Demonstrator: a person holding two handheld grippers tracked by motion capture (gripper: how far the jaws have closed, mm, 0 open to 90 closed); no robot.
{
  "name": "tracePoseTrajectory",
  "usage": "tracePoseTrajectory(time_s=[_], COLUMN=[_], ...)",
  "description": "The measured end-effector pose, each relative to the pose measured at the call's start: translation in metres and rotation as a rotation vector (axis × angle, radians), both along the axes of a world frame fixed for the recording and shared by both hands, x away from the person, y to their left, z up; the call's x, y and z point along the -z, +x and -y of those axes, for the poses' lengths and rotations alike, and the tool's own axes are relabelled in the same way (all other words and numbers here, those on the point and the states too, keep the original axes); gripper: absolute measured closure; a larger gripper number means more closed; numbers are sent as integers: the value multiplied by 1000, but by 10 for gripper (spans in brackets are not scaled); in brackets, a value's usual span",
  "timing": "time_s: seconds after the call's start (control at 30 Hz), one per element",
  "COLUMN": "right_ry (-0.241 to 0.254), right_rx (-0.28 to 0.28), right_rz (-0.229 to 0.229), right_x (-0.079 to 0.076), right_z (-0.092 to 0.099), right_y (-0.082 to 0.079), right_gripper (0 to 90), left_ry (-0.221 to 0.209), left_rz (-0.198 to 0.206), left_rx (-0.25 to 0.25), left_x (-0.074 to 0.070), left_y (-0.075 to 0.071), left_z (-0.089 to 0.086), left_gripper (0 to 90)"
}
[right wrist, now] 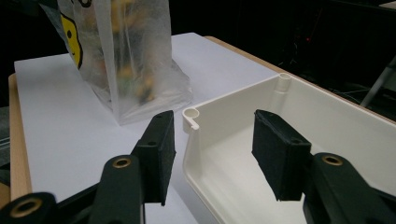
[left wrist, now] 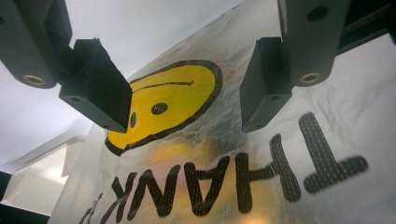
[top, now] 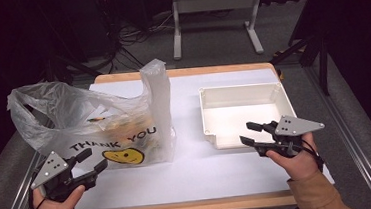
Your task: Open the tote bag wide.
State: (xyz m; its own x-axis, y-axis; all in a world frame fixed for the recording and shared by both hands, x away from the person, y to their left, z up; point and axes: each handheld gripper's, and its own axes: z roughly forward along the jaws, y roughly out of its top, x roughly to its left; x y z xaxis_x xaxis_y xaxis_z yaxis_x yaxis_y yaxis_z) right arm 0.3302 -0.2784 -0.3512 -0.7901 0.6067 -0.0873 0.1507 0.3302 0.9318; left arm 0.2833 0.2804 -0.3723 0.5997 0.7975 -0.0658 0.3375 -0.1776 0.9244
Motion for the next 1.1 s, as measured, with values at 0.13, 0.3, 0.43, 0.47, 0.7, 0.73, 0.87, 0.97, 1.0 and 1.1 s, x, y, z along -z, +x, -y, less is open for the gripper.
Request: tracePoseTrajectory(time_s=[0.13, 0.3, 0.43, 0.47, 0.7, 0.73, 0.87, 0.97, 1.0, 1.1], right_ry=[7, 30, 25, 29, 29, 27, 109, 122, 116, 109], right_rx=[-8, -46, -60, -62, -114, -118, -162, -175, -168, -160], right_rz=[0, -36, -35, -32, -21, -20, -54, -44, -39, -30], right_x=[-2, -4, -7, -9, -18, -19, -22, -24, -24, -27], right_z=[-3, -9, -17, -19, -39, -41, -50, -57, -59, -66], right_y=[-1, 1, 2, 2, 2, 3, 5, 5, 5, 7], right_gripper=[498, 486, 489, 490, 493, 493, 493, 493, 493, 493], left_ry=[-7, -11, 5, 6, 4, 7, -16, -15, -22, -14], left_rz=[4, 1, 13, 12, 9, 9, 8, 11, 12, 25], left_rx=[-8, -22, -37, -39, -53, -54, -61, -72, -74, -96], left_x=[-2, -14, -19, -20, -21, -22, -22, -23, -23, -25], left_y=[-1, -1, -1, -1, 1, 0, -1, -2, -3, -5], left_z=[-3, -10, -12, -12, -17, -18, -22, -27, -28, -31], left_gripper=[349, 343, 343, 343, 338, 337, 333, 331, 331, 330])
